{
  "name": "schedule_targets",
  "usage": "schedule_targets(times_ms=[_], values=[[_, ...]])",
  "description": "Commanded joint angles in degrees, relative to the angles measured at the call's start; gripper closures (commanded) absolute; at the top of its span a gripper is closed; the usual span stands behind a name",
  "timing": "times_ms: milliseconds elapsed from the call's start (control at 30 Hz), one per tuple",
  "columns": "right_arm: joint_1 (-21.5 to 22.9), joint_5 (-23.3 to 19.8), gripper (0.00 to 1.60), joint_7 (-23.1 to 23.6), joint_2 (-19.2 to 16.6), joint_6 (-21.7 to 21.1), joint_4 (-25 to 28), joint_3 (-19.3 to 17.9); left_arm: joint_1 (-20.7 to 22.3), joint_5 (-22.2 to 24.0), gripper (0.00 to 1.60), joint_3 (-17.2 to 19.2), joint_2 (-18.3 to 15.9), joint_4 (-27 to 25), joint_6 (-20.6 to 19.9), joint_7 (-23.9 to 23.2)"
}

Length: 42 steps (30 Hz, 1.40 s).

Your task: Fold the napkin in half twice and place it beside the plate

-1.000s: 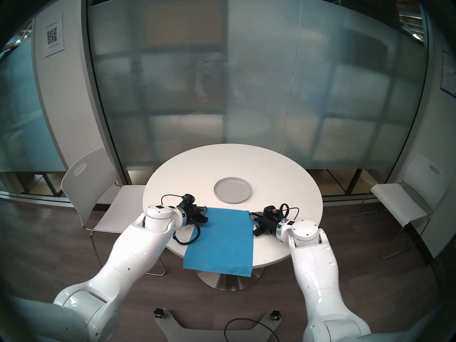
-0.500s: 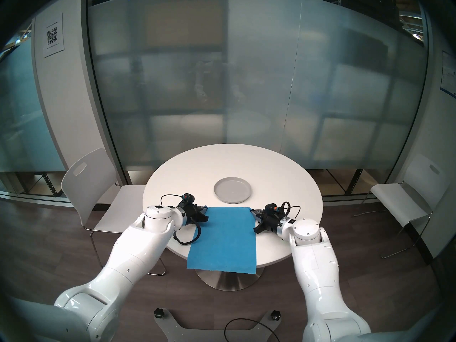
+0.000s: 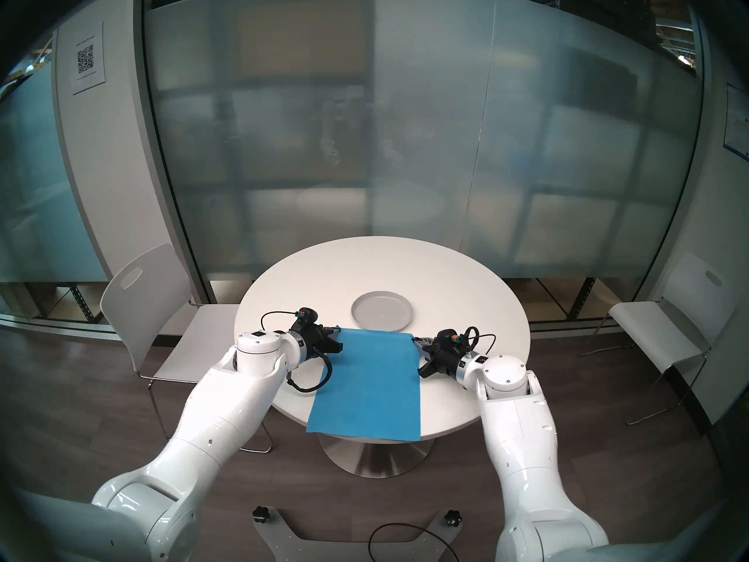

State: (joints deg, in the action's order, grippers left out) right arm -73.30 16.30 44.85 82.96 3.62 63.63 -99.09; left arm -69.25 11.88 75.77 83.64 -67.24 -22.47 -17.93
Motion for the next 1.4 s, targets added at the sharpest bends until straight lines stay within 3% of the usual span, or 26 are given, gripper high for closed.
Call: schedule_targets(times_ms=[0, 1367], values=[[2.2, -0.7, 1.6, -0.3, 0.4, 1.3, 0.6, -0.2, 0.6, 0.6, 1.6, 0.3, 0.7, -2.4, 0.4, 0.0], [8.4, -0.3, 1.6, -4.4, 1.9, 5.6, -5.5, -0.4, 7.6, 1.3, 1.6, 1.4, 4.1, 5.5, 6.5, 4.6]])
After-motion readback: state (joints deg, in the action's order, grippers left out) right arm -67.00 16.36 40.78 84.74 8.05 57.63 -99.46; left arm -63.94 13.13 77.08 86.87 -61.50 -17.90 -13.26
